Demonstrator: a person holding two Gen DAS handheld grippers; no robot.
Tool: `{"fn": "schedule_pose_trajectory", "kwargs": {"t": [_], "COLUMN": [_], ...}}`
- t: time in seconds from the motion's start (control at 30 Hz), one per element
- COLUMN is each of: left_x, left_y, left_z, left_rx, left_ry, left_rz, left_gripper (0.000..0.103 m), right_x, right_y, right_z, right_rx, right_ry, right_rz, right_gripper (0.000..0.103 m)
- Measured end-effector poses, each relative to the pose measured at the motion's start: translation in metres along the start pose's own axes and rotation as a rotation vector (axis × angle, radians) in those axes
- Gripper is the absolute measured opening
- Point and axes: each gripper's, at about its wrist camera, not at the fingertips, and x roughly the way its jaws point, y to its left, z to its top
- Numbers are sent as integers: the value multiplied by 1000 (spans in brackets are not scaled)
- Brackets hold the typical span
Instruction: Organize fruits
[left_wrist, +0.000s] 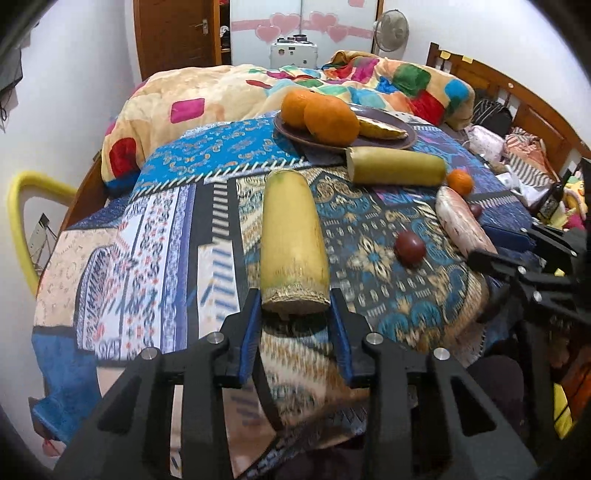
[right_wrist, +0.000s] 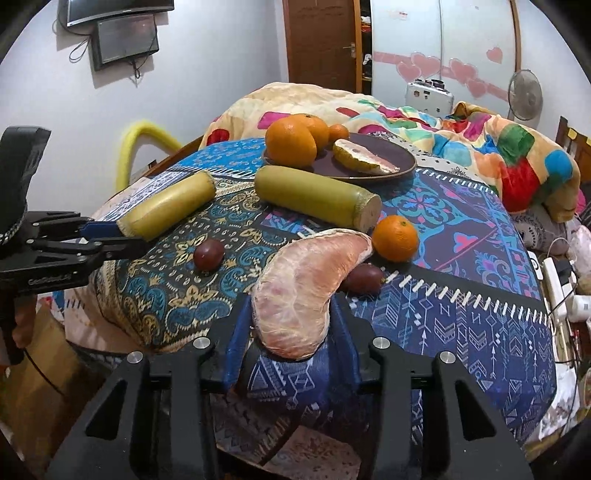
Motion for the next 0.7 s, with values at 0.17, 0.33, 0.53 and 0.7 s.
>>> {"fn": "schedule_pose_trajectory", "kwargs": {"t": [0.17,0.33,0.53,0.7], "left_x": [-8,-4,6,21], "left_y": [-1,-4,-4,5], "left_z": [-8,-1,10,25], "left_rx": [13,26,27,2], "left_ry": [2,18,28,34], "left_rz": [4,8,-6,0], "left_gripper": [36,51,57,57], "right_x": [-6,-1,11,18], "right_y": [-1,-2,-3,-2], "right_z": [-4,2,11,16], "right_rx": [-12,15,43,40], "right_ry": [15,24,14,3], "right_rz": [13,18,3,-7], "right_gripper": [39,46,51,51]}}
